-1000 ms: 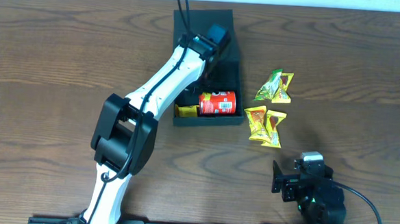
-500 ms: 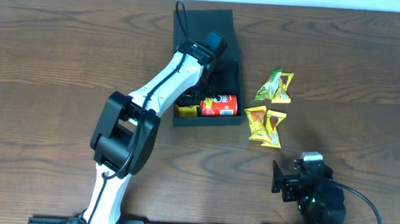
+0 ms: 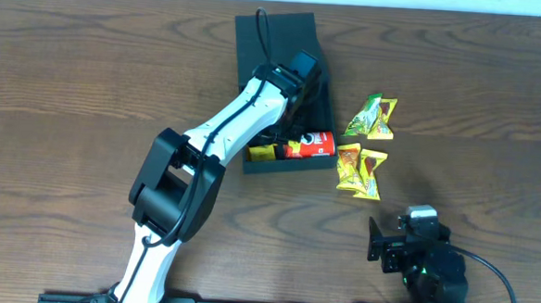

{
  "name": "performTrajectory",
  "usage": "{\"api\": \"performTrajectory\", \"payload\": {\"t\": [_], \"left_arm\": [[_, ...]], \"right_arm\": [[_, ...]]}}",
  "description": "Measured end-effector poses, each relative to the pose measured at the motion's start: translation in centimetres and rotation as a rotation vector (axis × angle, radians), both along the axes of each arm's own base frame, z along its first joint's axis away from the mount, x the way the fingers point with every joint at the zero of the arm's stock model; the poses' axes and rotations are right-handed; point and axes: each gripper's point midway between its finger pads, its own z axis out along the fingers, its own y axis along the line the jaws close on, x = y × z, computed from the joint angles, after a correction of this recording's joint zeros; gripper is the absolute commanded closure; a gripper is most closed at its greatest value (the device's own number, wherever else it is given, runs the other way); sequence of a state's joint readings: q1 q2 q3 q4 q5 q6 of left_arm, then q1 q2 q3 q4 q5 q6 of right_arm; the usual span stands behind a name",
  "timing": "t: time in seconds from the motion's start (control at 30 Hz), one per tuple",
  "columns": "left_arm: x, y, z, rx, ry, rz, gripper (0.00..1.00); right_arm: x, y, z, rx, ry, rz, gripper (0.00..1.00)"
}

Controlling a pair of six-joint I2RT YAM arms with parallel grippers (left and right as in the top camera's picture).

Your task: Pack container

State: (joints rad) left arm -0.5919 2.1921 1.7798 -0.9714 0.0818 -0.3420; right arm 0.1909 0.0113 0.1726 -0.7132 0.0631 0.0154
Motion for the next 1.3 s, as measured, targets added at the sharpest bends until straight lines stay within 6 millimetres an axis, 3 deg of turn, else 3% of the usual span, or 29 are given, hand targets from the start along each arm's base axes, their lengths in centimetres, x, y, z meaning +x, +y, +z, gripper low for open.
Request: {"api": "performTrajectory", "payload": {"t": [0.4,1.3], "left_arm": [[-0.5,5.7,-0.1,0.176,0.057,0.042,0.94],[-0.3,7.5,0.2,0.284,0.042,-0.132,0.94]], "right_arm": [[0.0,0.0,0.0,0.0,0.0,0.0,0.01],[0.0,0.0,0.0,0.0,0.0,0.0,0.01]]}}
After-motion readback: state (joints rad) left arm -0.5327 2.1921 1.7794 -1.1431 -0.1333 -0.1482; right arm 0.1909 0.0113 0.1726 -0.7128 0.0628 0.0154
